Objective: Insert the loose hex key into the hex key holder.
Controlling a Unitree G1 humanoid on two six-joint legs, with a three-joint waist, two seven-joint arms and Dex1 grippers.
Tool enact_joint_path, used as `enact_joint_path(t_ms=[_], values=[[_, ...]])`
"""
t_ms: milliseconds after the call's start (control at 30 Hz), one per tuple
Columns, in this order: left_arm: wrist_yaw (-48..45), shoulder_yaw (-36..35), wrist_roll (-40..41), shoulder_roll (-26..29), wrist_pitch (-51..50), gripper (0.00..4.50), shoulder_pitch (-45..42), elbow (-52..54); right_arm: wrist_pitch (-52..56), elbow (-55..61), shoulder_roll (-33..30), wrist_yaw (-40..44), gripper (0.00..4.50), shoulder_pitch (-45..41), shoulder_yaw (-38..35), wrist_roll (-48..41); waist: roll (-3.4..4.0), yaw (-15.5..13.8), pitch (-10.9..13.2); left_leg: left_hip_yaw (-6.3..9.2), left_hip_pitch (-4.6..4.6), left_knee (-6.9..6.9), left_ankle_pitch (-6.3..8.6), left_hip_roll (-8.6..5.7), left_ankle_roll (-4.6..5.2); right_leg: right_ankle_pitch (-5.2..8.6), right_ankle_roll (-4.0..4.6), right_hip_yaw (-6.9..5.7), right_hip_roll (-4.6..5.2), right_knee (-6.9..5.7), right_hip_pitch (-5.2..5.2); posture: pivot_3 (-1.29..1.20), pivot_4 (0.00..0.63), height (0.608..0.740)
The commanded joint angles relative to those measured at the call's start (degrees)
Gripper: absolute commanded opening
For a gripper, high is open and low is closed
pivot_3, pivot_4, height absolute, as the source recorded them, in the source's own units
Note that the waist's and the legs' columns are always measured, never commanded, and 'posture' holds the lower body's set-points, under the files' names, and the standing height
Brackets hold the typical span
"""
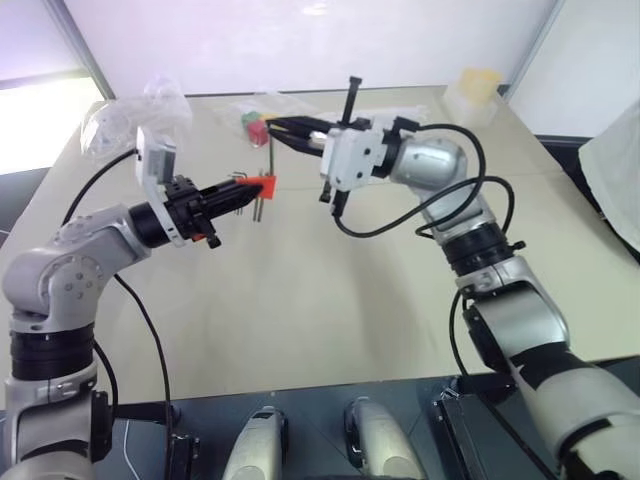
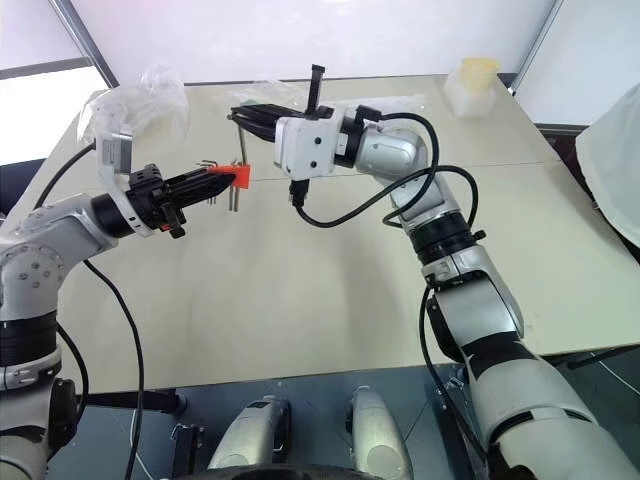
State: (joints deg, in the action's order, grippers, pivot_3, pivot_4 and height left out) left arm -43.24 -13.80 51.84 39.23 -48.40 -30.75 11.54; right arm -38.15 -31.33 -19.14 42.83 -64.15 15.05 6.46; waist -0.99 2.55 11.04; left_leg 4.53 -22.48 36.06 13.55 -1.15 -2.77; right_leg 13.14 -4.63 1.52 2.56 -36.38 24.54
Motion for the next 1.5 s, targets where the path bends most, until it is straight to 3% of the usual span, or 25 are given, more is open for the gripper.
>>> enact_joint_path(t_ms=[33,100,200,1133,1500], values=[[-0.1,-1.9,1.5,0.0,1.0,0.0,-0.9,2.9,-0.2,0.5,-0.3,0.5,0.33,-1.0,-0.2,0.2,0.0,0.0,0.0,0.0,0.0,0.0,0.0,0.0,0.0,0.0,0.0,0.0,0.0,0.0,0.0,0.0,0.15,0.74],[-0.1,-1.8,1.5,-0.1,1.0,0.0,-1.0,2.9,-0.1,0.7,-0.3,0.4,0.96,-1.0,-0.2,0.2,0.0,0.0,0.0,0.0,0.0,0.0,0.0,0.0,0.0,0.0,0.0,0.0,0.0,0.0,0.0,0.0,0.15,0.74],[0.0,-1.8,1.5,-0.1,1.0,0.0,-1.0,3.0,0.1,1.2,-0.2,0.5,2.37,-0.9,-0.2,0.1,0.0,0.0,0.0,0.0,0.0,0.01,0.0,0.0,0.0,0.0,0.0,0.0,0.01,0.0,0.0,0.0,0.15,0.74],[-0.7,-0.9,-1.9,-1.3,5.4,0.0,-3.1,1.0,2.0,7.5,-0.5,0.6,2.37,-1.0,-1.7,-2.6,0.0,-0.1,0.0,0.0,0.0,0.02,0.0,0.0,0.0,0.0,0.0,0.0,0.01,-0.01,0.0,0.0,0.15,0.74],[-0.6,-1.2,-3.2,-2.1,6.7,0.0,-6.5,-2.1,8.2,14.0,-2.7,5.6,2.37,2.5,-1.1,-6.6,0.0,-0.1,0.0,0.0,0.0,0.03,0.0,0.0,0.0,0.0,0.0,-0.01,0.0,-0.01,-0.01,0.0,0.15,0.74]])
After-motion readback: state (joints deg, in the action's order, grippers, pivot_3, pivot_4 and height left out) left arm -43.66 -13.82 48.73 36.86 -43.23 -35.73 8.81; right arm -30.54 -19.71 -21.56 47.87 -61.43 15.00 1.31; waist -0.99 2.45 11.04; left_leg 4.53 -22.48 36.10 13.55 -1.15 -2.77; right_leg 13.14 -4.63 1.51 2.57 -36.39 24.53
